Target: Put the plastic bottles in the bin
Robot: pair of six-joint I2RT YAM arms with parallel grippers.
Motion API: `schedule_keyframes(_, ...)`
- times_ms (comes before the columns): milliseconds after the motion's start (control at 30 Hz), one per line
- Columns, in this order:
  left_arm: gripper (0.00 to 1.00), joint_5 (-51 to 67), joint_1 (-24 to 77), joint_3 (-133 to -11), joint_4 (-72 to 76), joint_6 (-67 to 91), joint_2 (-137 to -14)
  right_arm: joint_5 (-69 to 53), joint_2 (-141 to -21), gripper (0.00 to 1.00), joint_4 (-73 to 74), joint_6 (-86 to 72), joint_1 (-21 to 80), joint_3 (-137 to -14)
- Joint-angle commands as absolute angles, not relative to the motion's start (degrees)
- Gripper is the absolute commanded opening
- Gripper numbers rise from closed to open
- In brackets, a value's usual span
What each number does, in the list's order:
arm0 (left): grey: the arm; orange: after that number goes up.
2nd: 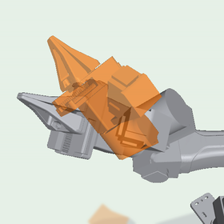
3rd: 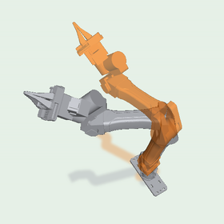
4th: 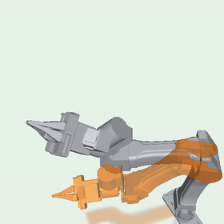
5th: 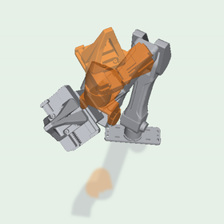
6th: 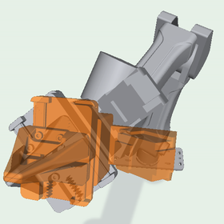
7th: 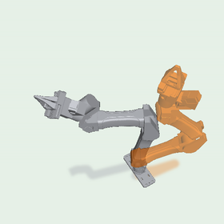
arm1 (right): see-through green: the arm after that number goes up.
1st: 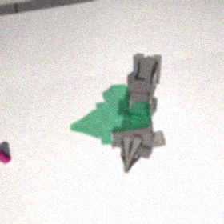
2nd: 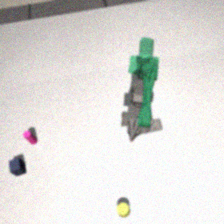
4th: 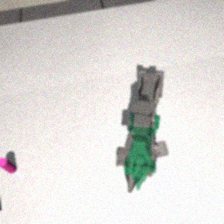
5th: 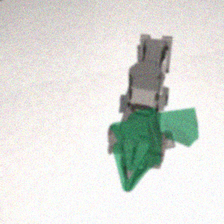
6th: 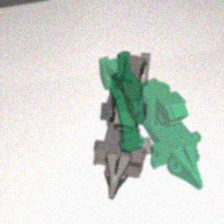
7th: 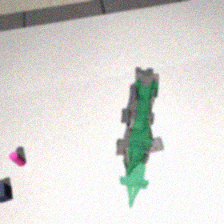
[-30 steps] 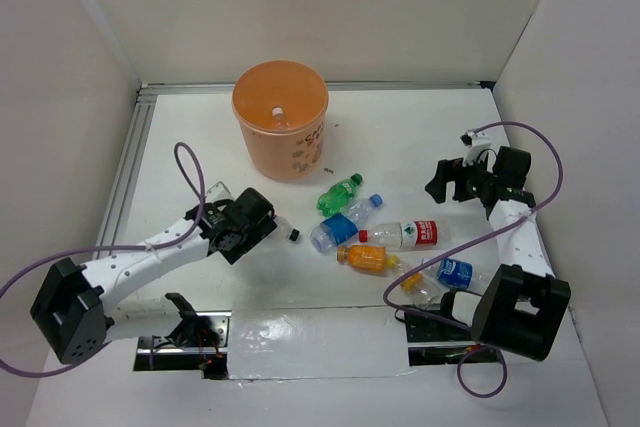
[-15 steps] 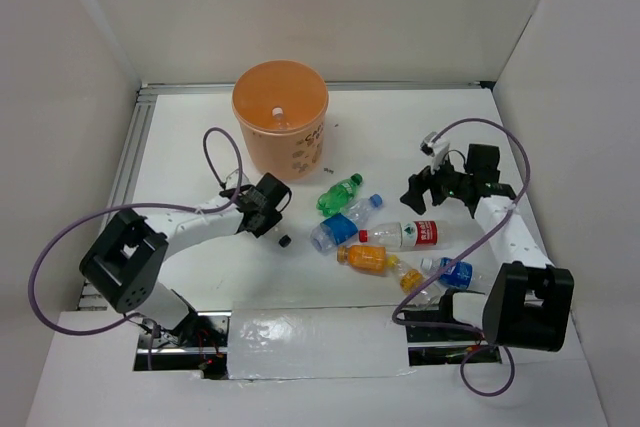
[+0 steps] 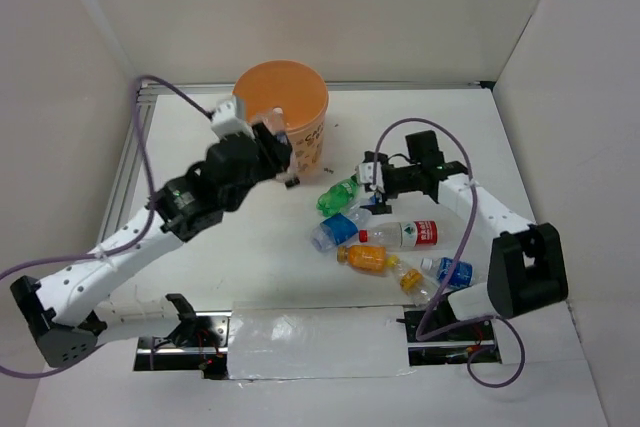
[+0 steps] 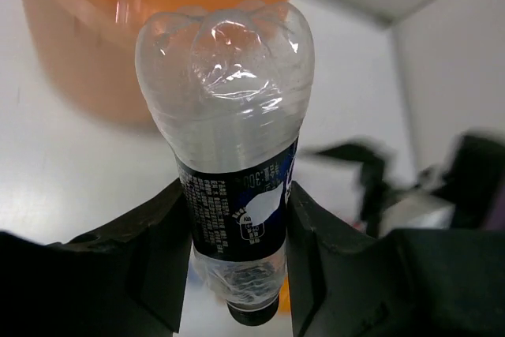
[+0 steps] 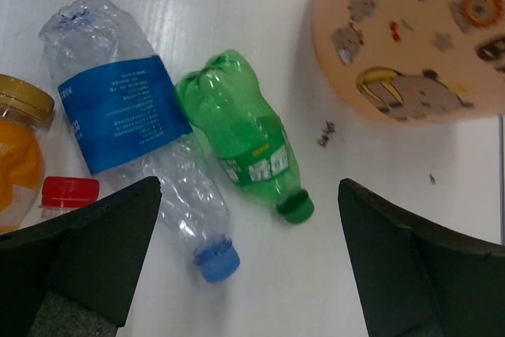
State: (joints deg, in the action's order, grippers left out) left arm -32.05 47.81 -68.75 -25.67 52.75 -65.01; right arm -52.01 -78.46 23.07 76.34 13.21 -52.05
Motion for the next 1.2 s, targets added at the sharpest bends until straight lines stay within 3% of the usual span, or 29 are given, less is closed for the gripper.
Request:
schedule_keyframes(0,0.0,-39.5,43.6,-79.5,-14.4,37.2,-69.1,-49.4,-82.9,1.0,23.5,84.4,18.1,-56.4)
schedule_keyframes(200,0.07,-40.3,33.1,-102.3,-17.3,32.8,-89.2,-43.4,-91.1,1.0,27.9,91.3,25.3,-63.0)
schedule_keyframes(400,0.24,-37.7,28.7,-110.9,-26.4,33.4,-104.5,-38.5,-96.8,0.96,28.5,94.4,29.1,-64.2)
schedule_keyframes(467,0.41,-35.3,27.5,-107.9,-26.4,33.4,-104.5,-38.0,-98.0,0.95,30.3,95.8,29.6,-64.2)
schedule_keyframes(567,0.79,-31.9,26.9,-106.3,-25.8,32.3,-104.0,-35.8,-99.2,0.94,28.7,95.8,30.8,-62.5)
schedule_keyframes(633,0.98,-31.2,26.9,-105.7,-25.8,31.0,-102.8,-33.9,-99.8,0.88,27.2,95.8,31.4,-60.5)
schedule_keyframes(733,1.0,-31.2,29.1,-104.4,-24.5,28.4,-100.4,-33.3,-99.8,0.63,25.8,94.3,31.4,-59.2)
schedule_keyframes(767,1.0,-31.8,29.9,-103.6,-22.5,27.4,-97.6,-33.9,-98.6,0.48,27.8,94.3,30.9,-59.2)
schedule_keyframes(833,1.0,-32.8,32.0,-100.3,-19.0,23.1,-93.5,-34.7,-97.3,0.38,30.7,94.3,30.2,-59.9)
schedule_keyframes(967,0.98,-30.3,38.7,-86.6,-10.8,16.1,-80.4,-38.7,-91.6,0.25,37.1,88.7,27.0,-63.5)
schedule_keyframes(1000,0.97,-24.6,40.4,-75.9,-8.5,14.3,-74.8,-40.1,-86.8,0.24,37.7,84.3,22.8,-64.1)
schedule_keyframes(1067,0.97,-17.2,41.1,-71.8,-7.4,13.1,-69.3,-40.1,-85.2,0.24,36.9,78.3,21.0,-65.0)
schedule_keyframes(1167,0.91,-4.3,43.8,-55.1,0.0,10.9,-60.5,-44.0,-81.1,0.24,34.3,66.8,12.5,-69.2)
